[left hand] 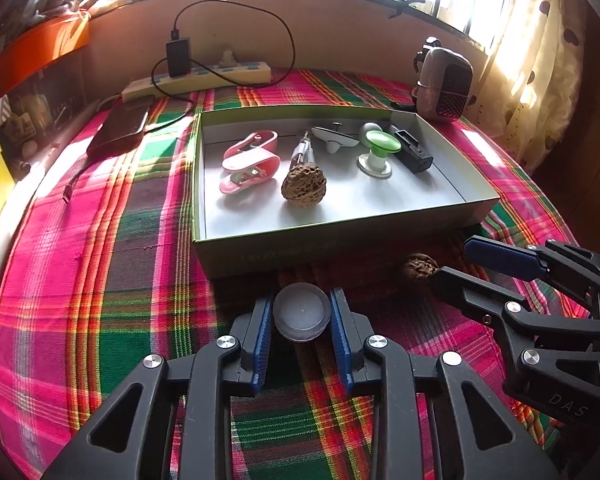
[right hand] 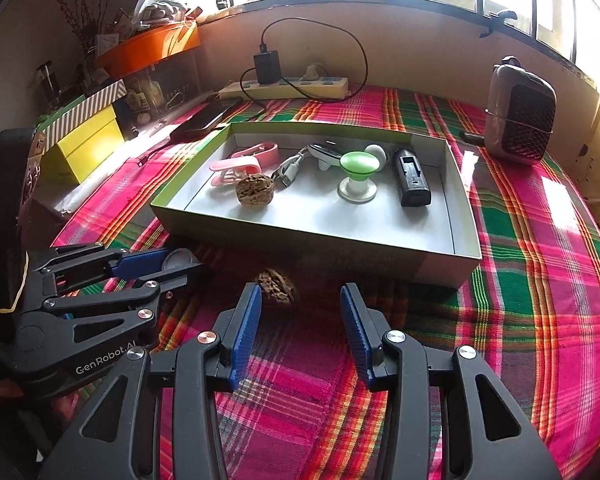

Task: Organize objects
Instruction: 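Close left gripper on the white round container while right gripper approaches the second walnut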

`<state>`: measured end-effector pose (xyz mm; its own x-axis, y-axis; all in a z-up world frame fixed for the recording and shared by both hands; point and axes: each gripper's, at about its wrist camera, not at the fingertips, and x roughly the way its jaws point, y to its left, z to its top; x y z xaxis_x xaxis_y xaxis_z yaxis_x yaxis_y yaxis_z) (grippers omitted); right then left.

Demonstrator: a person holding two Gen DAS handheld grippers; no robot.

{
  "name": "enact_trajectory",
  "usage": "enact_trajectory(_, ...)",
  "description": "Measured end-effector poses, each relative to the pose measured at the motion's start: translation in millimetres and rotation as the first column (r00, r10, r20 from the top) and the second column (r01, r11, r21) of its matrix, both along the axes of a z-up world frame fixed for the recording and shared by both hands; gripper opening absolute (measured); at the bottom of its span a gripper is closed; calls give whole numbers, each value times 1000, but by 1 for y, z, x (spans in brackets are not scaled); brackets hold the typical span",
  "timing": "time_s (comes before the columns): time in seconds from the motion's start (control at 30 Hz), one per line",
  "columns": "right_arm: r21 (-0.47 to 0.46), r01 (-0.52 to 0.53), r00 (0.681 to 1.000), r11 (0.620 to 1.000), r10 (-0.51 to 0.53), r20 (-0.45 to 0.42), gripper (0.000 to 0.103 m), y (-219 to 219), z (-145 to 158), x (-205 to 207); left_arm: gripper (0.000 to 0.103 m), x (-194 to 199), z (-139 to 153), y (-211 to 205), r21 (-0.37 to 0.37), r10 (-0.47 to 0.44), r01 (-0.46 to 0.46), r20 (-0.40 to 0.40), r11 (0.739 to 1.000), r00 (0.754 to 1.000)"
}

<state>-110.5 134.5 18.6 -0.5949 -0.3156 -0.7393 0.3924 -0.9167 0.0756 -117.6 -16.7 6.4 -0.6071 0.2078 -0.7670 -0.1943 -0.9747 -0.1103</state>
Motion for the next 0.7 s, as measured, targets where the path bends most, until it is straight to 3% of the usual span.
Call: enact_trajectory(0.7,98,-19,1000,995,16,24,43,-26,-18,-16,26,3,-2,-8,3,10,-10,-14,1000,1000)
